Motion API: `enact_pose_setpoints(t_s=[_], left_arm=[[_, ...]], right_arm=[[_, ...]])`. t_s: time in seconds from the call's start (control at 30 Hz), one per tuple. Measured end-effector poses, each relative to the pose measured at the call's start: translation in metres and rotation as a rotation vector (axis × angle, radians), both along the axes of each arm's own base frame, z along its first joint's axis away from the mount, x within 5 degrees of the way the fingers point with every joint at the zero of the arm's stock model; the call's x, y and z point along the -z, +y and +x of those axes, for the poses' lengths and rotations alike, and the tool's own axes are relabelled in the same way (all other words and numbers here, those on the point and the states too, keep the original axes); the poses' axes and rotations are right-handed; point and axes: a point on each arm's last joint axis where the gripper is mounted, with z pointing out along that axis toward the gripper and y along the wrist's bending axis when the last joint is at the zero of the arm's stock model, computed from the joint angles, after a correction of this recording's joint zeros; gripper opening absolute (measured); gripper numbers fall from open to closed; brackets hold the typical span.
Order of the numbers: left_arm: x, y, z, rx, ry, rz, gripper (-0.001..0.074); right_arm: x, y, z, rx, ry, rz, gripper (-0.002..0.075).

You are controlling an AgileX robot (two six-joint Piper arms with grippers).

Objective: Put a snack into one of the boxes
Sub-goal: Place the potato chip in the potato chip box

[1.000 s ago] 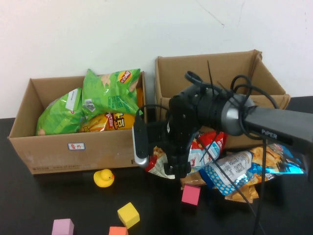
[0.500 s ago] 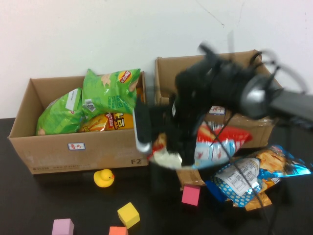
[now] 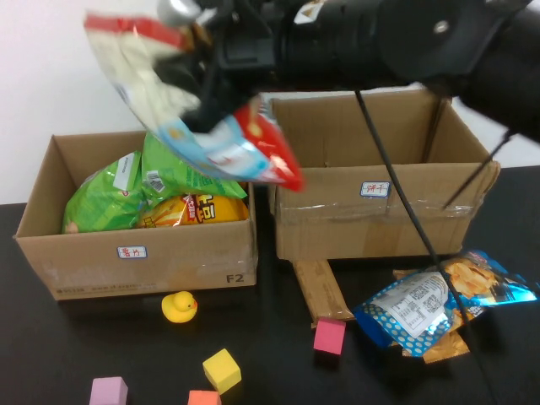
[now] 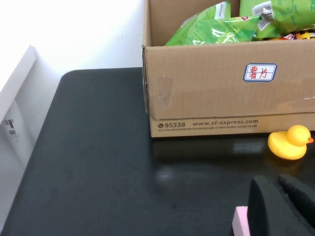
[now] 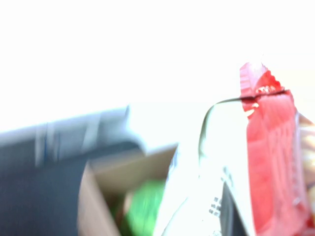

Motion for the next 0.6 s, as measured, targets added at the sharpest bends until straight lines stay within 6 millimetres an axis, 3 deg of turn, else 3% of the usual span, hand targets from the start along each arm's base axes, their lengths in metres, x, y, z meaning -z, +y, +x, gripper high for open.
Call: enact_pose_setpoints(t_s=[0.13,0.2,0.4,0.6], left_arm=[[0.0,0.0,0.0,0.0,0.0,0.0,-0.0003],[0.0,0.0,0.0,0.0,0.0,0.0,-0.0003],[0.0,0.0,0.0,0.0,0.0,0.0,-0.0003],[0.0,0.0,0.0,0.0,0.0,0.0,-0.0003]], right_arm=[[0.019,0.012,0.024,0.12,0.066,0.199,0.0251],[0.038,0.019,0.037,0.174,0.126,0.253,0.0251],[0.087,0.048,0.075,0.219,0.188,0.284,0.0251],[0.107,0.074,0.097,0.159,0.193,0.319,0.0251]])
